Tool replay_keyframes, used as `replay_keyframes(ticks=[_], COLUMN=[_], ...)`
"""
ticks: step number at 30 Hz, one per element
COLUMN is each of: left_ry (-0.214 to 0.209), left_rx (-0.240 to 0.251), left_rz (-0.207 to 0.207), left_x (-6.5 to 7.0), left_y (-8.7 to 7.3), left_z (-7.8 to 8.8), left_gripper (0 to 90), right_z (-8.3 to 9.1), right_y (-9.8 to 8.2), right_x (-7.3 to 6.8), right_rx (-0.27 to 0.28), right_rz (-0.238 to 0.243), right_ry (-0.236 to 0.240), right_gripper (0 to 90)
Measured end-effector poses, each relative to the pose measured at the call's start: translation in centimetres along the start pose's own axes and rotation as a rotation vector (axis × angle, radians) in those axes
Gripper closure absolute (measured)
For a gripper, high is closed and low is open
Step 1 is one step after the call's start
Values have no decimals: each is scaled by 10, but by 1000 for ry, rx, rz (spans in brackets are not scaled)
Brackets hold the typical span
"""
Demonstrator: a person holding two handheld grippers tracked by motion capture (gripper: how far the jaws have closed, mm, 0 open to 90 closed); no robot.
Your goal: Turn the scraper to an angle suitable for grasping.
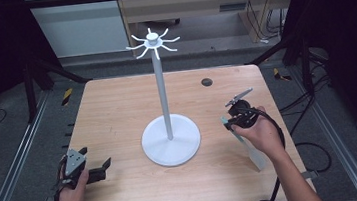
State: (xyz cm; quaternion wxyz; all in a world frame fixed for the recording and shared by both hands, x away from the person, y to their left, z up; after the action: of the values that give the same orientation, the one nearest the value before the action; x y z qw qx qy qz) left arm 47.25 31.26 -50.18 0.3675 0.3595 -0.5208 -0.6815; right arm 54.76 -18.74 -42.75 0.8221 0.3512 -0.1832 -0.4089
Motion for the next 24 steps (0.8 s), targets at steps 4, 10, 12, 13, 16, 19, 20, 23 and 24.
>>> replay_keyframes(ticks=[4, 10, 12, 13, 16, 19, 20, 23, 24], left_ry=[-1, -3, -3, -3, -4, -4, -5, -5, -5], left_rx=[-4, -3, -2, -4, -4, 0, 1, 0, 1], left_rz=[-1, -2, -2, -2, -4, 0, 0, 2, 3], left_x=[0, 1, 1, 1, 1, 1, 1, 1, 2], left_y=[0, 0, 0, 0, 0, 0, 0, 0, 0], left_z=[0, 0, -1, -1, 0, 1, 1, 0, 0], left_gripper=[29, 29, 29, 29, 29, 29, 29, 29, 29], right_z=[9, 23, 28, 30, 34, 39, 41, 46, 48], right_y=[3, 9, 12, 14, 18, 22, 24, 28, 29], right_x=[3, 6, 5, 5, 4, 3, 2, 1, 1], right_rx=[27, 74, 98, 110, 138, 175, 191, 237, 250], right_rz=[-11, -2, -1, -1, 5, 9, 8, 8, 7], right_ry=[-8, -19, -20, -18, -22, -22, -24, -28, -28], right_gripper=[746, 745, 745, 746, 746, 745, 745, 745, 745])
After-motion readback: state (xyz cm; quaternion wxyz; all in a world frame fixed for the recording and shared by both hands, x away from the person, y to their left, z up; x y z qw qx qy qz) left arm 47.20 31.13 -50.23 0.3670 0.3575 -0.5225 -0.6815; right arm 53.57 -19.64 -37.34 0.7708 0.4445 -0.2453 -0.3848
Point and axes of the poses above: each handheld gripper's, and its own axes: z roughly backward along the jaws, y roughly out of its top, x roughly to its right, the point moved 3 cm from there along -z, roughly forward along the jaws, and after that the axes turned 14 degrees about x, right-handed, at the moved point
